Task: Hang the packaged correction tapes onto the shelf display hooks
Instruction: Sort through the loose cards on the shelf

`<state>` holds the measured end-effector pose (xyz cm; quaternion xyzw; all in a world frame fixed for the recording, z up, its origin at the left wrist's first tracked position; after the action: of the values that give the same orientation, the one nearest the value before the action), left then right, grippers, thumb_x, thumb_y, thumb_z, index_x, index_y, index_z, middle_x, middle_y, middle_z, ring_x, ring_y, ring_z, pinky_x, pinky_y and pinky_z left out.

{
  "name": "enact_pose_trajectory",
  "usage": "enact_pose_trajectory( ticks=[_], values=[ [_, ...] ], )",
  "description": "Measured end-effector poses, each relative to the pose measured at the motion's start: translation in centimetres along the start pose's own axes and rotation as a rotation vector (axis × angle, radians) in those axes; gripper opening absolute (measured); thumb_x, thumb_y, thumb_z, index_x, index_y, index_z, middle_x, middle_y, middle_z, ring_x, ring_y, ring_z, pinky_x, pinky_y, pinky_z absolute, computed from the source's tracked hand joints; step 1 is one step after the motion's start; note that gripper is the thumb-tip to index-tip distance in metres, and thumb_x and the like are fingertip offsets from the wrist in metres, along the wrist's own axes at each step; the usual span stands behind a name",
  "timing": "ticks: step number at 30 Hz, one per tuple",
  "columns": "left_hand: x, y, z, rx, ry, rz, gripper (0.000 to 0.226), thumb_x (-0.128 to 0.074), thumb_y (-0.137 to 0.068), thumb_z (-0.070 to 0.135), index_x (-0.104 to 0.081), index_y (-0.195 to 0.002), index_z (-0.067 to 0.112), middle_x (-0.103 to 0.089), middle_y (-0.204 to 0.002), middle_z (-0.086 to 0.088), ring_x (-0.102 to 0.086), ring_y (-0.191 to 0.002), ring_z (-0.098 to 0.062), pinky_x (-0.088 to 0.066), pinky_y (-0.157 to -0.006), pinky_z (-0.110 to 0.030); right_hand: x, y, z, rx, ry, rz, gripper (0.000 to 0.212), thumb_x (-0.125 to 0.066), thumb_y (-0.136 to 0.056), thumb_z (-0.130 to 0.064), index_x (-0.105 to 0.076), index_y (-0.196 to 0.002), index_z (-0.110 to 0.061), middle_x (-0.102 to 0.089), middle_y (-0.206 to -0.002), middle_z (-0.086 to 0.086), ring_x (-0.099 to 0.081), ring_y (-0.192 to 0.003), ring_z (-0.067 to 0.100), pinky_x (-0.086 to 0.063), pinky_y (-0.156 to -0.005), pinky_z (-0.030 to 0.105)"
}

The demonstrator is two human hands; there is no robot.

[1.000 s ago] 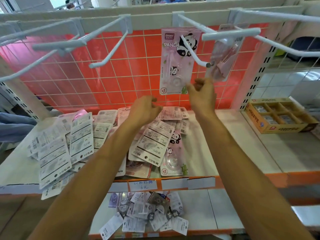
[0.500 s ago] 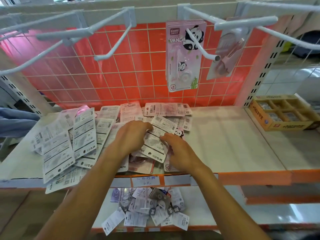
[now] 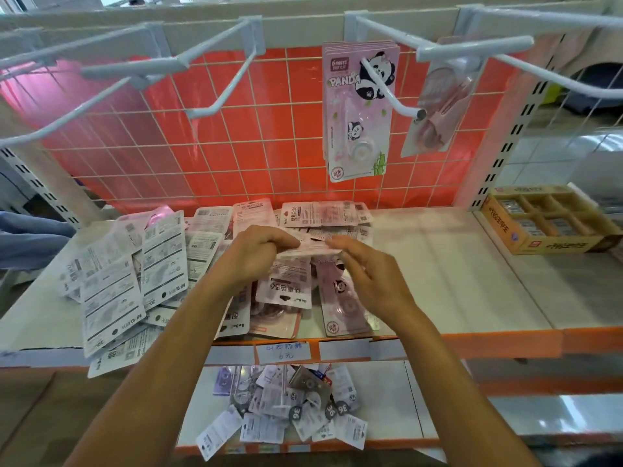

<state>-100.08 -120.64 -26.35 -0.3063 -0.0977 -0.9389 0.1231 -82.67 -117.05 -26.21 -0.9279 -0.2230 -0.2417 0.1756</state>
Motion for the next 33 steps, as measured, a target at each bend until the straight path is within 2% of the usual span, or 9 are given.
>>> enact_pose_trajectory(
  ticks=[2, 4, 8, 12, 14, 17, 21, 28, 33],
  values=[
    [-0.6, 0.3, 0.0, 0.043, 0.257, -0.043, 0.045, -0.033, -0.093, -0.014, -0.07, -0.097, 0.011, -0.07, -0.109, -0.006, -0.067, -0.1, -0.017, -0.053, -0.084, -0.024, 2.1, -0.2, 0.0, -0.019, -0.088, 0.145, 0.026, -0.048, -0.098, -0.011, -0.068, -0.111, -0.022, -0.067, -0.095, -0.015, -0.054, -0.077, -0.02, -0.038, -0.069, -0.001],
    [-1.2, 0.4, 0.4, 0.023, 0.36, -0.073, 0.043, -0.035, -0.093, -0.014, -0.069, -0.1, 0.013, -0.07, -0.11, -0.003, -0.069, -0.099, -0.013, -0.051, -0.085, -0.023, 3.5, -0.2, -0.1, -0.023, -0.12, 0.239, 0.025, -0.047, -0.098, -0.011, -0.068, -0.105, -0.023, -0.065, -0.085, -0.02, -0.054, -0.074, -0.019, -0.038, -0.066, 0.001],
    [-1.4, 0.3, 1.7, -0.092, 0.269, -0.046, 0.042, -0.05, -0.09, -0.013, -0.066, -0.105, 0.023, -0.067, -0.113, 0.005, -0.064, -0.106, -0.008, -0.049, -0.093, -0.026, 4.7, 0.1, -0.2, -0.046, -0.184, 0.32, 0.025, -0.047, -0.098, -0.013, -0.067, -0.098, -0.028, -0.063, -0.085, -0.028, -0.056, -0.079, -0.017, -0.04, -0.07, 0.001],
    [-2.0, 0.4, 2.9, -0.155, 0.235, -0.031, 0.04, -0.058, -0.088, -0.007, -0.063, -0.109, 0.027, -0.066, -0.11, 0.013, -0.06, -0.107, 0.0, -0.047, -0.096, -0.024, 6.0, 0.3, 0.4, -0.085, -0.254, 0.407, 0.024, -0.047, -0.099, -0.016, -0.069, -0.109, -0.014, -0.07, -0.1, -0.008, -0.057, -0.085, -0.007, -0.043, -0.077, 0.007],
    [-2.4, 0.4, 3.2, -0.174, 0.232, -0.042, 0.043, -0.06, -0.088, -0.006, -0.061, -0.107, 0.033, -0.064, -0.109, 0.018, -0.059, -0.107, 0.005, -0.046, -0.097, -0.025, 6.7, 0.3, 0.5, -0.087, -0.28, 0.441, 0.024, -0.047, -0.099, -0.018, -0.069, -0.111, -0.015, -0.069, -0.094, -0.012, -0.057, -0.081, -0.007, -0.046, -0.08, 0.013],
    [-3.0, 0.2, 3.5, -0.193, 0.237, -0.046, 0.043, -0.062, -0.088, -0.002, -0.06, -0.105, 0.037, -0.065, -0.109, 0.021, -0.059, -0.105, 0.009, -0.047, -0.098, -0.027, 7.7, 0.4, 0.6, -0.087, -0.304, 0.485, 0.023, -0.049, -0.098, -0.022, -0.069, -0.107, -0.017, -0.068, -0.089, -0.012, -0.059, -0.081, 0.0, -0.053, -0.087, 0.032],
    [-3.4, -0.3, 3.4, -0.199, 0.206, -0.022, 0.03, -0.066, -0.089, 0.012, -0.063, -0.117, 0.024, -0.066, -0.117, 0.01, -0.06, -0.113, -0.005, -0.047, -0.103, -0.036, 8.8, 0.5, 0.8, -0.085, -0.375, 0.557, 0.028, -0.047, -0.09, -0.037, -0.069, -0.1, -0.022, -0.07, -0.091, -0.006, -0.065, -0.092, 0.021, -0.052, -0.09, 0.048],
    [-3.3, -0.4, 4.6, -0.252, 0.256, 0.015, 0.014, -0.067, -0.089, 0.017, -0.065, -0.098, 0.027, -0.071, -0.103, 0.01, -0.066, -0.099, -0.006, -0.052, -0.09, -0.031, 9.1, 0.6, 0.3, -0.063, -0.518, 0.599, 0.023, -0.045, -0.1, -0.016, -0.067, -0.106, -0.012, -0.07, -0.094, 0.002, -0.067, -0.094, 0.019, -0.056, -0.087, 0.036],
    [-4.1, -0.1, 4.8, -0.246, 0.182, -0.039, 0.019, -0.07, -0.086, 0.022, -0.066, -0.105, 0.026, -0.071, -0.101, 0.01, -0.068, -0.093, -0.004, -0.054, -0.086, -0.027, 9.7, 0.7, 0.4, -0.09, -0.486, 0.635, 0.022, -0.045, -0.1, -0.022, -0.067, -0.099, -0.018, -0.07, -0.09, -0.002, -0.067, -0.087, 0.017, -0.057, -0.08, 0.04]
  ],
)
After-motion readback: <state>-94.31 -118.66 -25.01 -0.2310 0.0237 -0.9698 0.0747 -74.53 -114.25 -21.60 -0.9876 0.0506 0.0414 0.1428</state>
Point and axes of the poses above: each hand's wrist, its own y-axis away from the middle knuckle, its own x-axis out of the back of the hand, z = x × y, the point moved 10 cm from there along -y, towards the middle knuckle
